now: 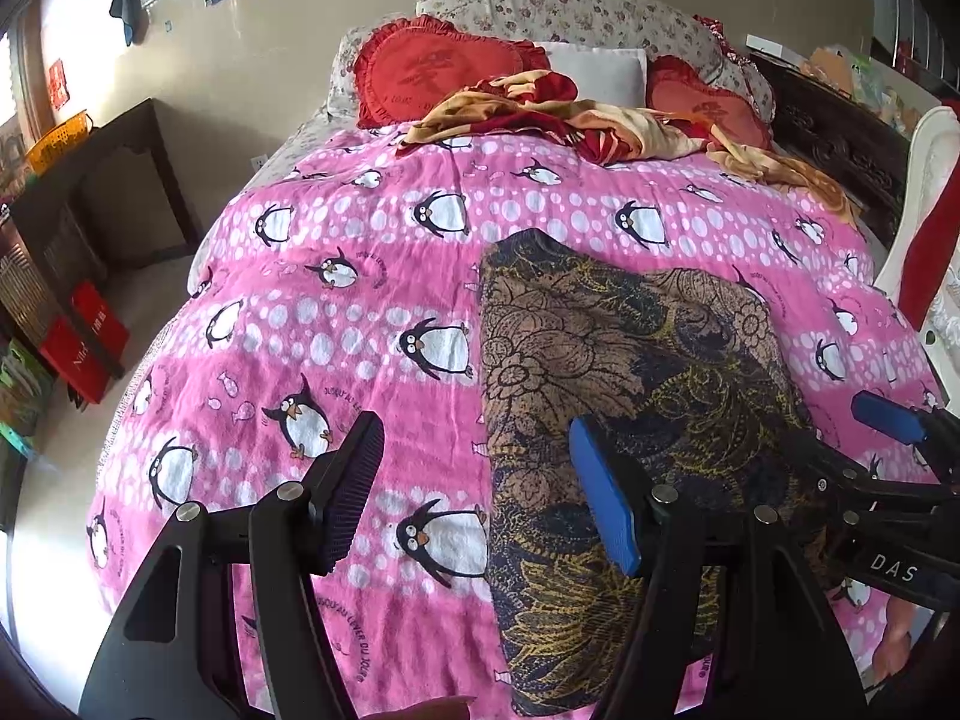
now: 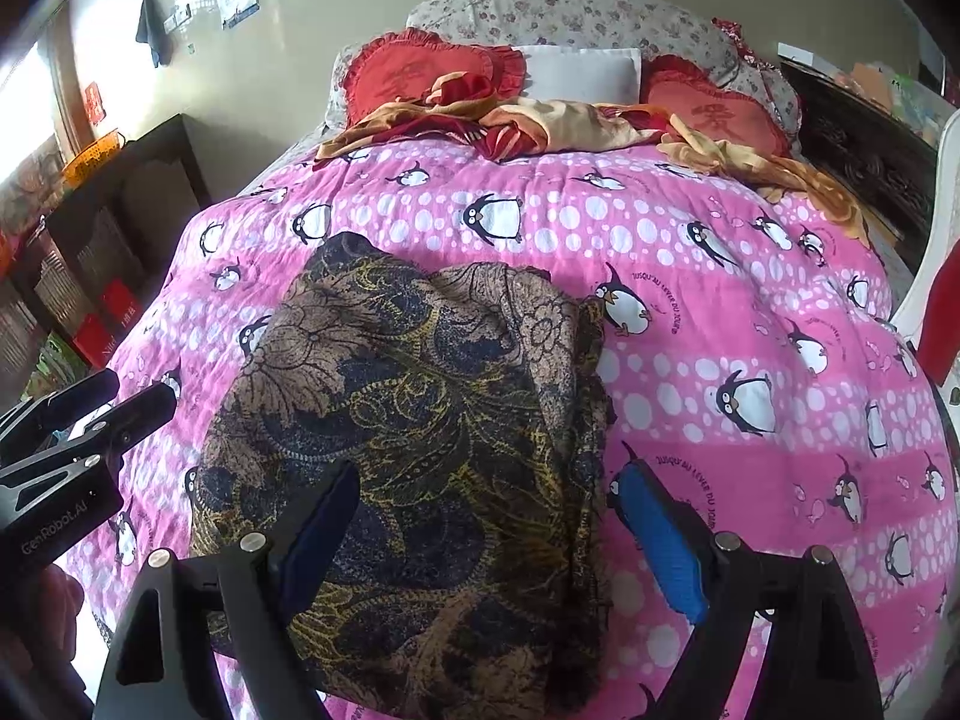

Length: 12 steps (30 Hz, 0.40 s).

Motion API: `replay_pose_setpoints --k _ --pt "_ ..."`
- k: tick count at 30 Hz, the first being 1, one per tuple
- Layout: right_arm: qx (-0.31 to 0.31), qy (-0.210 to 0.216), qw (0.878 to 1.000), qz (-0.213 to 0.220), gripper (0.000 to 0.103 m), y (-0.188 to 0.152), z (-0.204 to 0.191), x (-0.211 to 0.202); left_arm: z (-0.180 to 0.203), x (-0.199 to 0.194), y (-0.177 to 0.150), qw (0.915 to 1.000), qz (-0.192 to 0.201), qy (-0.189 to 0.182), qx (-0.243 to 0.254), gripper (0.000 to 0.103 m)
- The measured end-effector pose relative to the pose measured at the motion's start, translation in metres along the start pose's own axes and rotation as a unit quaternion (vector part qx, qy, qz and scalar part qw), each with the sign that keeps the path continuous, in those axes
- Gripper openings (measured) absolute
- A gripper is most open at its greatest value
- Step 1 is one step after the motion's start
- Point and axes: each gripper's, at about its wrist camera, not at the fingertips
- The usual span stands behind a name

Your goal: Fold small clothes

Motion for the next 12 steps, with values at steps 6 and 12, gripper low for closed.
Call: replay_pose_setpoints --k 6,12 --pt "-0.001 0.0 1.0 -0.008 0.086 0.001 -0.001 0.007 -0.001 0.005 0.0 1.0 -0.001 -0.006 -0.003 0.065" --pt "-0.003 0.001 1.0 -0.012 0.086 0.005 0.008 0.017 -0.015 0.018 0.002 0.9995 -0.008 -0.018 -0.025 0.065"
Point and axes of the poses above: each gripper's, at about its wrist camera, not at the fingertips, and x roughly the way its jaws point, z to its right, y to its top, and after that the axes turned 10 degrees about x, right-handed
